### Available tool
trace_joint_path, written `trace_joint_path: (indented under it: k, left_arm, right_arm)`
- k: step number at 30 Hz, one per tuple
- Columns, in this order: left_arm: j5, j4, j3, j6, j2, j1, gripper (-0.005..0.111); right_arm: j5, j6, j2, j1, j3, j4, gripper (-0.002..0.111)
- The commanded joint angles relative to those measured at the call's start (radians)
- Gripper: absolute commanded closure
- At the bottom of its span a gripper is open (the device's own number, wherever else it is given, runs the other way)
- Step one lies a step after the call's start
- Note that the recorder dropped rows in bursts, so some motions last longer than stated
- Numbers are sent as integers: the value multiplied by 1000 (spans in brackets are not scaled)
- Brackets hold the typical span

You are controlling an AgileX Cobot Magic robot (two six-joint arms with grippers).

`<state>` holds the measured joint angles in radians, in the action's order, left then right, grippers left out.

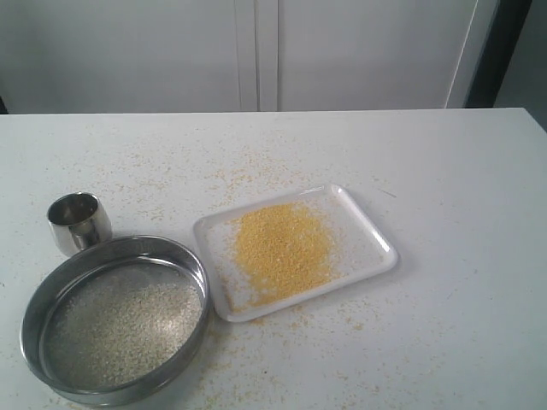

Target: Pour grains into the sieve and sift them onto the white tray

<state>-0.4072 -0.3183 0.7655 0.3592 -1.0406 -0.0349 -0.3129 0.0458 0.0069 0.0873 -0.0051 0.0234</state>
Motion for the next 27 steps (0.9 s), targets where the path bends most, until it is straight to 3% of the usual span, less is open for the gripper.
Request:
trace_joint_path:
  k: [1,27]
  left_arm:
    - [-4,-5,-8,3,7,2,106]
    - [-4,-5,-8,3,7,2,106]
  right_arm:
    - [-4,85,-7,-8,5,-1,108]
    - [-29,-6,-7,-8,5,-1,108]
